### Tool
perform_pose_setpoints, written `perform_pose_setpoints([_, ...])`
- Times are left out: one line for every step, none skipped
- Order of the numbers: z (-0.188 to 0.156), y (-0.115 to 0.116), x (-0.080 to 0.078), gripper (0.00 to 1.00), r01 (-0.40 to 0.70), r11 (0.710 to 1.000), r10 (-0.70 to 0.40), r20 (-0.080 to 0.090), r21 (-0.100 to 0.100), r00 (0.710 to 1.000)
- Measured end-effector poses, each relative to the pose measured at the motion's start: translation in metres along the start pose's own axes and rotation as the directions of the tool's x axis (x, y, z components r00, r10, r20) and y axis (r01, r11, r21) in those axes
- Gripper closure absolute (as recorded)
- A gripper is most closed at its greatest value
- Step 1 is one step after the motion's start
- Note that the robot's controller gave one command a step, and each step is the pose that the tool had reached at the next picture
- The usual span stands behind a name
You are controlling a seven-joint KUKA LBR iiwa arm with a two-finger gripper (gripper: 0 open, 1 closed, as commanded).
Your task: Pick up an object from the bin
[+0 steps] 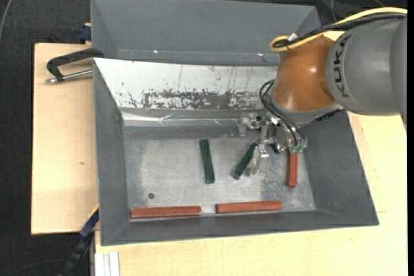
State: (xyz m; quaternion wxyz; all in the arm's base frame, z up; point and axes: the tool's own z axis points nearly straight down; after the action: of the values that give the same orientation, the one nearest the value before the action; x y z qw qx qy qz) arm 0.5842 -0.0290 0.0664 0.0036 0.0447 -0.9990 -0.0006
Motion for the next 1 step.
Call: perform_pose_setpoints([-0.0045, -0.0001, -0.0019, 1.00, 0.000, 1.000, 0.000, 0.008, 0.001, 1.000])
